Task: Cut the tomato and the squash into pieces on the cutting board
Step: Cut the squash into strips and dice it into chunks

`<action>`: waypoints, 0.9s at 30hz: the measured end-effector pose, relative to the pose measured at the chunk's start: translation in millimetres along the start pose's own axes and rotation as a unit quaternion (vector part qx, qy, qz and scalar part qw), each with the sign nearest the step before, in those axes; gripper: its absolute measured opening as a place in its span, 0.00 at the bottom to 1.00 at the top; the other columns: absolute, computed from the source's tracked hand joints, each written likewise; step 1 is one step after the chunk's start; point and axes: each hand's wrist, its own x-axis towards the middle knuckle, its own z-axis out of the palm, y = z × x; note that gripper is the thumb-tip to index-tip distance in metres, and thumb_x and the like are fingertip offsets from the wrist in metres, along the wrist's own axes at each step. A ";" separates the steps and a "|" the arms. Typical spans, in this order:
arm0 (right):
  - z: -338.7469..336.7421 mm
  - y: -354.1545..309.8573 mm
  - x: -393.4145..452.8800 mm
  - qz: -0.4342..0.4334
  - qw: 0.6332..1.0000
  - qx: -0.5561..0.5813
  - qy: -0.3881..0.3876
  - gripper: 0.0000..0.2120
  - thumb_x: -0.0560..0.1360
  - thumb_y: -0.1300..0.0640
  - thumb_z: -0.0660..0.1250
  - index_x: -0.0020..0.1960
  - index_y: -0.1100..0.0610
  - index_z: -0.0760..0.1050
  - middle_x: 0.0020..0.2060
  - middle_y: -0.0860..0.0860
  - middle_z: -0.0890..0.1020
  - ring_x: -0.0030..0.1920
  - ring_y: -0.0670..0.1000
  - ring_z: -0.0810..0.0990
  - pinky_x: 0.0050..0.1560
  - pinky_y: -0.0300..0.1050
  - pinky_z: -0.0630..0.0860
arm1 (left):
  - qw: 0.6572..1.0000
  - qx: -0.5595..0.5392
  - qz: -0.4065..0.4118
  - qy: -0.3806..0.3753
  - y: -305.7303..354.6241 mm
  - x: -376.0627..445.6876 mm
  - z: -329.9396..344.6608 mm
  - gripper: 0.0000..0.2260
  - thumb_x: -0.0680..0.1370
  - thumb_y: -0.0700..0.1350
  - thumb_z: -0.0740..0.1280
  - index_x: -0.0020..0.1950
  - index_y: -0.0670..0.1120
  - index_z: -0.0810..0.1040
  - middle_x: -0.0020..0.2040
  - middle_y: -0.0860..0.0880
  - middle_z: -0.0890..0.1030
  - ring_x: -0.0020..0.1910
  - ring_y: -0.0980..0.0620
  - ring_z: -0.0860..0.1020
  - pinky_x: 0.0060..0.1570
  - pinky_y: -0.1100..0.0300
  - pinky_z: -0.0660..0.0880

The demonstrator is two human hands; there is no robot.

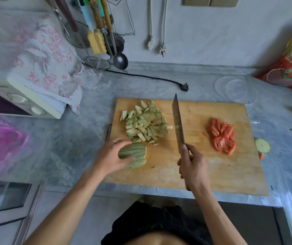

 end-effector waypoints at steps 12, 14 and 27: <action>51.4 4.2 -5.8 0.032 0.997 -0.034 0.055 0.11 0.82 0.42 0.52 0.45 0.40 0.70 0.32 0.53 0.78 0.29 0.53 0.74 0.29 0.53 0.74 | 0.980 0.160 0.071 -0.092 -2.8 6.8 11.6 0.45 0.64 0.65 0.72 0.77 0.50 0.62 0.72 0.48 0.70 0.67 0.47 0.72 0.63 0.52 0.73; 56.4 4.0 -5.8 0.035 0.997 -0.041 0.054 0.10 0.82 0.43 0.53 0.45 0.42 0.69 0.32 0.53 0.78 0.29 0.54 0.74 0.30 0.56 0.76 | 0.984 0.145 0.072 -0.076 -1.4 8.0 11.9 0.45 0.63 0.65 0.72 0.76 0.51 0.64 0.70 0.49 0.72 0.66 0.47 0.73 0.63 0.52 0.73; 14.6 4.4 -15.8 0.070 0.997 0.028 0.034 0.14 0.83 0.48 0.56 0.50 0.57 0.74 0.31 0.54 0.76 0.26 0.52 0.70 0.23 0.42 0.68 | 0.980 -0.162 -0.026 -0.116 46.0 3.7 11.0 0.41 0.57 0.66 0.75 0.68 0.56 0.69 0.59 0.57 0.77 0.55 0.56 0.78 0.50 0.60 0.79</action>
